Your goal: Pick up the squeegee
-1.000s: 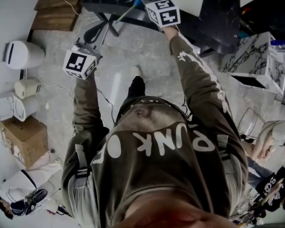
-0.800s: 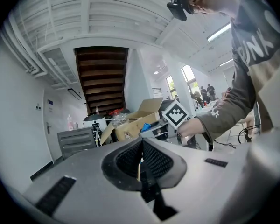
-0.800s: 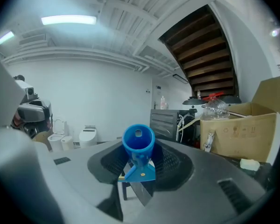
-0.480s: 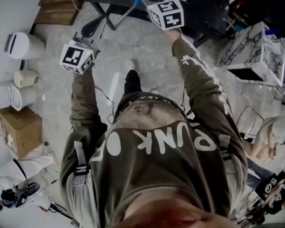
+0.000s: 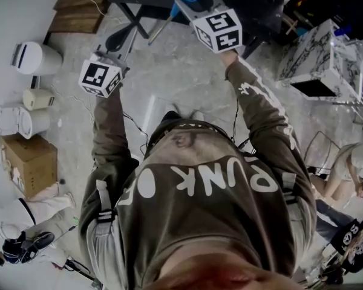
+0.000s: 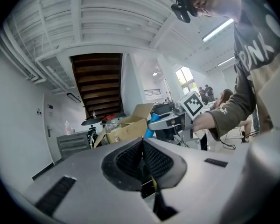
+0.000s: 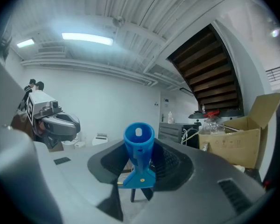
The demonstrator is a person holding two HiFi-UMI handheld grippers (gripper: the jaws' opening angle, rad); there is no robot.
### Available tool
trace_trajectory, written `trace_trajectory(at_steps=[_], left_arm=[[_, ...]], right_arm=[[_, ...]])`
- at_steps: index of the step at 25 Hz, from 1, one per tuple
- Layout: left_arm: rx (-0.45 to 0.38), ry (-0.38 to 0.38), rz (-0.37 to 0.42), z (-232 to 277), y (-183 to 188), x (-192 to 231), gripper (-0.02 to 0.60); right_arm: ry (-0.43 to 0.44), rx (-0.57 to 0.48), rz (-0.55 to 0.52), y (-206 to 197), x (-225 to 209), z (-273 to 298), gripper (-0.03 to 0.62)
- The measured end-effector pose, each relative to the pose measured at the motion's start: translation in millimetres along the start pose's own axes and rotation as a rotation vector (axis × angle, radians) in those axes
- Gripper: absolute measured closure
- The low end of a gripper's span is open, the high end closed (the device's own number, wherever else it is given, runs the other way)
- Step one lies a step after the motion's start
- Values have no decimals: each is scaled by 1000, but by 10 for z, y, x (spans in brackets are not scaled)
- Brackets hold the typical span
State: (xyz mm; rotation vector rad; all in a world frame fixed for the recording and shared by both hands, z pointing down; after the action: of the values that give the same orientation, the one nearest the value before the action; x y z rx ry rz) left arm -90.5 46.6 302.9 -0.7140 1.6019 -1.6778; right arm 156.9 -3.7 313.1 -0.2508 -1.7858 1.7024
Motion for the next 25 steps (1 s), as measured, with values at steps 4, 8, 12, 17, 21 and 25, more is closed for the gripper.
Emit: trace_trajectory(at_steps=[4,8,12,17,21,25], left_arm=[[-4,-9,10,-31,84,-63,580],[-10,-18,13,-113,133,-57,580],[-15,-32,0,-206,139,-23,580],[-19,-39,-8,-305,135,96,580],[-22,-49,-5,-367,150,161,580],[-34,-63,-1,-410,212,164,580]], right_arm=[[6,-34,-17,141,62,-194,436],[15,-74,-42,320,186,-306,436],[31,-91,-66,432,357,-393,436],[44,-95,-83,489,523,-417,436],[59,-98,-88,494,621,-400,434],[68,-113,-92,516,682,-420,434]])
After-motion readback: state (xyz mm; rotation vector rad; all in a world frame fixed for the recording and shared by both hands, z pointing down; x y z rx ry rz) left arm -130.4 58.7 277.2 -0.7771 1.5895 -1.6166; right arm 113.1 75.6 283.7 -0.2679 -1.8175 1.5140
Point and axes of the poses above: the fingertips, and each gripper's own axes: z forward along the fingers, x to its left, y out of its top, the point moved 9 cm from there along -z, backward along the fingers, and after that the axes turned 13 degrees about -z, right-handed, at the moved point
